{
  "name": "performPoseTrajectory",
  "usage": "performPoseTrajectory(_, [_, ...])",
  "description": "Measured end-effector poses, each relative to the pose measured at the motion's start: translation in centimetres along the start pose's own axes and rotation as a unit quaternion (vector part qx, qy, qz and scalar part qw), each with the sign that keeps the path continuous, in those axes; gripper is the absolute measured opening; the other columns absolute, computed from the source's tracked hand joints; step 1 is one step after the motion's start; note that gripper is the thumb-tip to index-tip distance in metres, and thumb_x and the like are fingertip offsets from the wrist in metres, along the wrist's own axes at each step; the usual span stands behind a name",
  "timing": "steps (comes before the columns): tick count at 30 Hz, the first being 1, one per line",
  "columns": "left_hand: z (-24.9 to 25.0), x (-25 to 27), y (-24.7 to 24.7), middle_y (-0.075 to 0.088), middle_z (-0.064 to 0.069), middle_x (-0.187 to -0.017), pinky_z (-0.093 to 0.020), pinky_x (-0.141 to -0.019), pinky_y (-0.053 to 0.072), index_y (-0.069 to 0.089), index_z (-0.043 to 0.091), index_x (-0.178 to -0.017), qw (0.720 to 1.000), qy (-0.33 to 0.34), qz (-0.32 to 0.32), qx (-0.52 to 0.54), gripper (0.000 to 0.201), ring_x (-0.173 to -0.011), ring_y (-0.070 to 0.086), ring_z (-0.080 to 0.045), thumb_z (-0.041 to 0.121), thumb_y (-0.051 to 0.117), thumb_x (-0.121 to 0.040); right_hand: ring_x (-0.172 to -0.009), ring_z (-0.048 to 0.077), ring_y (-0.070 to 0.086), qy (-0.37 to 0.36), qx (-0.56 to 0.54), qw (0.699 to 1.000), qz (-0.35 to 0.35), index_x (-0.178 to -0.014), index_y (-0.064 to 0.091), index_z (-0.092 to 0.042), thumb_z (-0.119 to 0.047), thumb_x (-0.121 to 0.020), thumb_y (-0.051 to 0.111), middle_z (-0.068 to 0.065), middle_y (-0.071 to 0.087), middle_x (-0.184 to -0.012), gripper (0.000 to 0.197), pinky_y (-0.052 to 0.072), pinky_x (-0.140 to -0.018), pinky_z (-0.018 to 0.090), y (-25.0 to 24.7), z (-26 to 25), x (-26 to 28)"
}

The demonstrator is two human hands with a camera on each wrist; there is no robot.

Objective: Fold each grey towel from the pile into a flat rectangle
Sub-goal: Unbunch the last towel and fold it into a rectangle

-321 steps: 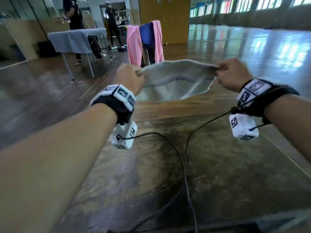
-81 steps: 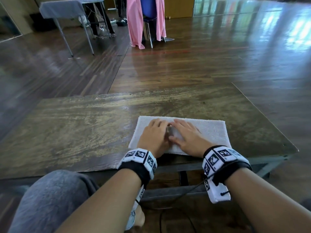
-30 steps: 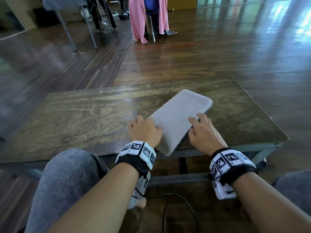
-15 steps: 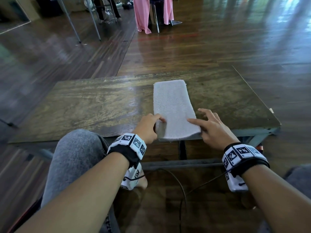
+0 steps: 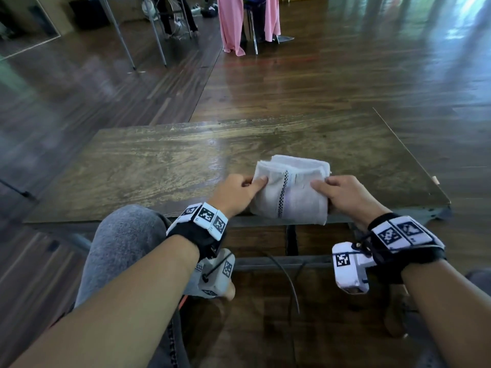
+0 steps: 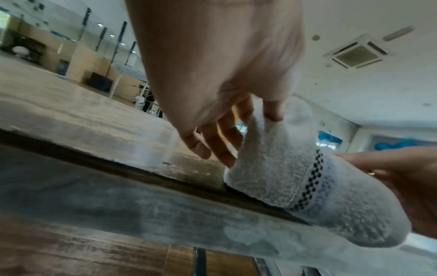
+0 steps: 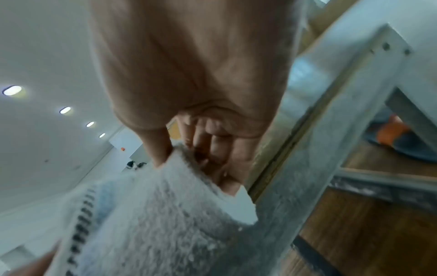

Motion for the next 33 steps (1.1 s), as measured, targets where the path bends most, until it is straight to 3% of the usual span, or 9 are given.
performPoseTrajectory(4, [-1.6, -1.4, 2.1, 0.068, 0.002, -0.079, -0.025, -0.059, 0.045, 0.066, 0.017, -0.079, 0.997, -0.06, -0.05, -0.021, 0.041, -0.069, 0.062, -0.011, 0.058, 0.065, -0.084, -0.064, 0.024, 0.071, 0.064, 0.021, 0.997, 0.041, -0.093, 0.063, 0.011, -0.035, -0.093, 0.066, 0.015, 0.073, -0.081, 0.046, 0.058, -0.051, 0.034, -0.7, 2.0, -0.4])
performPoseTrajectory(7, [-0.8, -3.1, 2.0, 0.059, -0.001, -0.072, -0.026, -0.059, 0.04, 0.054, 0.015, -0.071, 0.999, -0.047, 0.004, 0.019, 0.039, -0.064, 0.053, -0.015, 0.047, 0.069, -0.085, -0.08, 0.035, 0.073, 0.063, 0.027, 0.993, 0.1, -0.094, 0.063, 0.007, -0.038, -0.092, 0.065, 0.02, 0.074, -0.091, 0.046, 0.062, -0.067, 0.053, -1.8, 1.9, -0.9])
performPoseTrajectory(9, [0.3, -4.5, 1.7, 0.058, -0.003, -0.073, -0.03, -0.059, 0.04, 0.057, 0.01, -0.076, 0.998, -0.024, 0.05, 0.014, 0.036, -0.064, 0.052, -0.018, 0.042, 0.065, -0.09, -0.086, 0.037, 0.072, 0.053, 0.036, 0.988, 0.137, -0.093, 0.063, 0.006, -0.041, -0.09, 0.063, 0.021, 0.073, -0.094, 0.047, 0.06, -0.073, 0.057, -2.6, 1.4, -1.2])
performPoseTrajectory(11, [1.0, -5.7, 2.2, 0.058, -0.004, -0.074, -0.031, -0.057, 0.038, 0.06, 0.006, -0.083, 0.997, -0.013, 0.072, -0.016, 0.036, -0.065, 0.052, -0.02, 0.04, 0.06, -0.093, -0.08, 0.033, 0.071, 0.061, 0.044, 0.984, 0.162, -0.09, 0.061, 0.007, -0.042, -0.089, 0.064, 0.02, 0.073, -0.09, 0.049, 0.06, -0.074, 0.051, -3.4, 1.4, -1.8])
performPoseTrajectory(15, [0.2, -8.2, 4.0, 0.06, -0.013, -0.078, -0.031, -0.055, 0.031, 0.046, 0.013, -0.066, 0.993, -0.033, 0.079, -0.081, 0.037, -0.078, 0.057, -0.031, 0.035, 0.055, -0.095, -0.067, 0.021, 0.056, 0.088, 0.086, 0.979, 0.161, -0.068, 0.057, -0.008, -0.04, -0.088, 0.066, 0.006, 0.059, -0.068, 0.039, 0.041, -0.055, 0.03, -4.1, 2.5, -3.3])
performPoseTrajectory(20, [-1.0, -9.9, 4.6, 0.052, 0.0, -0.075, -0.032, -0.064, 0.032, 0.042, 0.019, -0.071, 0.987, -0.038, 0.095, -0.124, 0.034, -0.076, 0.051, -0.026, 0.039, 0.048, -0.098, -0.071, 0.017, 0.061, 0.08, 0.132, 0.974, 0.168, -0.079, 0.065, -0.005, -0.046, -0.089, 0.066, 0.001, 0.066, -0.075, 0.042, 0.042, -0.058, 0.028, -4.2, 2.6, -4.4])
performPoseTrajectory(25, [-1.0, -10.0, 4.3, 0.063, -0.009, -0.095, -0.034, -0.067, 0.035, 0.054, 0.012, -0.093, 0.98, -0.037, 0.111, -0.162, 0.033, -0.077, 0.051, -0.025, 0.041, 0.041, -0.1, -0.082, 0.022, 0.058, 0.086, 0.199, 0.96, 0.179, -0.086, 0.063, -0.017, -0.057, -0.088, 0.063, -0.001, 0.067, -0.093, 0.04, 0.039, -0.065, 0.032, -4.2, 2.3, -4.8])
performPoseTrajectory(31, [-1.2, -9.8, 4.3, 0.064, -0.016, -0.114, -0.036, -0.072, 0.042, 0.054, 0.004, -0.119, 0.98, -0.084, 0.091, -0.155, 0.046, -0.098, 0.061, -0.034, 0.042, 0.041, -0.099, -0.105, 0.04, 0.058, 0.049, 0.306, 0.936, 0.167, -0.132, 0.04, -0.036, -0.059, -0.093, 0.052, 0.012, 0.055, -0.126, 0.047, 0.039, -0.075, 0.04, -3.2, 1.0, -4.6])
performPoseTrajectory(33, [-1.4, -9.5, 4.2, 0.063, -0.014, -0.116, -0.035, -0.071, 0.044, 0.048, 0.004, -0.127, 0.985, -0.097, 0.083, -0.117, 0.055, -0.098, 0.062, -0.032, 0.048, 0.047, -0.095, -0.111, 0.042, 0.055, 0.051, 0.332, 0.932, 0.137, -0.134, 0.044, -0.04, -0.06, -0.095, 0.046, 0.013, 0.049, -0.133, 0.044, 0.037, -0.078, 0.041, -2.8, 0.9, -4.6])
Point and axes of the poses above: each hand's wrist, its own x-axis away from the middle knuckle, its own y-axis out of the palm, z = x × y, the point moved 10 cm from there along -x, towards the middle knuckle
